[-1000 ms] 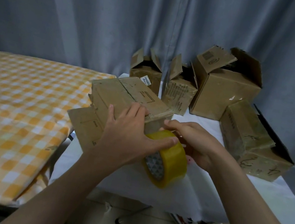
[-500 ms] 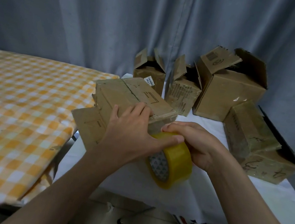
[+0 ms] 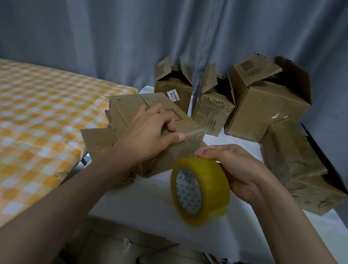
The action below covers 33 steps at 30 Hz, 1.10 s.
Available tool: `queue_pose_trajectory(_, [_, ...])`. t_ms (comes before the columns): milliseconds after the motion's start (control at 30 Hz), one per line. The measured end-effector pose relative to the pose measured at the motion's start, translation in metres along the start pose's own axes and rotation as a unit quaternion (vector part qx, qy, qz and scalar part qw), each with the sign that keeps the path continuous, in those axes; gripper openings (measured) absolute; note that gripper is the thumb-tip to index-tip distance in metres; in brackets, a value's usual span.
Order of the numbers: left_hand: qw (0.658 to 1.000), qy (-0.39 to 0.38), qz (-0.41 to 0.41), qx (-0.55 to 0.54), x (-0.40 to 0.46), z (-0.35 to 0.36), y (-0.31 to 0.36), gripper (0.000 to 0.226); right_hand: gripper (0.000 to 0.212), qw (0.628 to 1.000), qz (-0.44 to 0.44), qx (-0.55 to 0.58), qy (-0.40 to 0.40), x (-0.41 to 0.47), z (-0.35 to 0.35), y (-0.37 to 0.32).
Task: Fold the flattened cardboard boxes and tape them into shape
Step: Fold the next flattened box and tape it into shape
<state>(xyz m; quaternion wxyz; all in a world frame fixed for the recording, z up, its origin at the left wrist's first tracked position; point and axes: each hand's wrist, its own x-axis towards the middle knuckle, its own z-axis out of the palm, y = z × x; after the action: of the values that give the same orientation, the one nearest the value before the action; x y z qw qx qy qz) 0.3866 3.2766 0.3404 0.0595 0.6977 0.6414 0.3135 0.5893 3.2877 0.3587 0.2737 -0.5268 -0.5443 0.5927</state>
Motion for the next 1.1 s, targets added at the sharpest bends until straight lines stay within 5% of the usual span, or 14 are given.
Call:
queue_pose_trajectory(367, [0.997, 0.035, 0.052, 0.051, -0.016, 0.008, 0.007, 0.024, 0.015, 0.994, -0.095, 0.037, 0.047, -0.021, -0.013, 0.028])
queue_pose_trajectory(500, [0.979, 0.002, 0.068, 0.190, -0.020, 0.017, 0.003, 0.058, 0.010, 0.989, -0.127, 0.043, 0.061, -0.021, -0.008, 0.029])
queue_pose_trajectory(700, [0.963, -0.015, 0.081, 0.258, -0.017, 0.021, 0.004, 0.060, 0.008, 0.984, -0.152, 0.041, 0.080, -0.025, -0.007, 0.030])
queue_pose_trajectory(833, [0.978, -0.040, 0.070, 0.195, -0.017, 0.011, 0.010, 0.060, 0.007, 0.980, -0.178, 0.024, 0.091, -0.028, -0.005, 0.031])
queue_pose_trajectory(1000, [0.991, 0.024, 0.132, 0.003, -0.022, -0.002, 0.042, 0.041, 0.007, 0.969, -0.228, 0.009, 0.099, -0.028, -0.001, 0.032])
queue_pose_trajectory(1100, [0.994, -0.013, 0.067, -0.080, -0.027, 0.001, 0.055, 0.027, 0.007, 0.963, -0.241, 0.002, 0.120, -0.028, 0.001, 0.032])
